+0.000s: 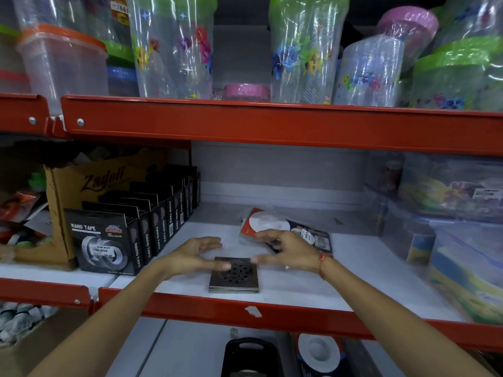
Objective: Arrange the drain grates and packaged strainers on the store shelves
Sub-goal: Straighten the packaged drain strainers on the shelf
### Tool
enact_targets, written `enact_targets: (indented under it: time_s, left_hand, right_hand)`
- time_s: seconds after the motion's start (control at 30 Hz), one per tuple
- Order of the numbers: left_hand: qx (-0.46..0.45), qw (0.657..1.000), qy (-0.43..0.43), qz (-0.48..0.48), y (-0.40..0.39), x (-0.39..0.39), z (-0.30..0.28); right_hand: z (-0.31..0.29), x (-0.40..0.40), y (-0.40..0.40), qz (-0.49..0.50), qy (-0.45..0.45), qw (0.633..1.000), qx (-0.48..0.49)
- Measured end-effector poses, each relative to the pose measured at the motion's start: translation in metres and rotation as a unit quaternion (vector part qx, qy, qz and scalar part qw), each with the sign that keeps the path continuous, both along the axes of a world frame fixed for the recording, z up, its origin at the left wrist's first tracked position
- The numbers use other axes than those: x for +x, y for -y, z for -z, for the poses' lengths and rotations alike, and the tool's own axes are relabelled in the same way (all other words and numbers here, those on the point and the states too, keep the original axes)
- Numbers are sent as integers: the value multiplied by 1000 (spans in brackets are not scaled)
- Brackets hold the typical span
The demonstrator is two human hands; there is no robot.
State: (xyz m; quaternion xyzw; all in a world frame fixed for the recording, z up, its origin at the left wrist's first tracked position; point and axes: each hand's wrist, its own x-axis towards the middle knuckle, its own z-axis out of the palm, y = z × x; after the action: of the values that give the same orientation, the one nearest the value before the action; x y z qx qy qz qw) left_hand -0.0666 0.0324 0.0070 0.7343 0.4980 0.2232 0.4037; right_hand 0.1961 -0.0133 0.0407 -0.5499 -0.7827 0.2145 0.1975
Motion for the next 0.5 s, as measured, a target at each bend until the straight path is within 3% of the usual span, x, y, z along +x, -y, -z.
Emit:
enact_targets:
  time_s: [0.17, 0.33, 0.5]
  left_hand:
    - [63, 992, 40, -103, -13, 40, -13]
    - [0, 986, 33, -163, -25, 89, -19]
    - [-121, 954, 164, -222, -31, 121, -20]
  right_hand:
    - [-1, 61, -51, 105, -68, 985, 118]
    - [5, 107, -87, 187, 12, 980, 59]
    - [15, 118, -103, 163, 40, 985, -43]
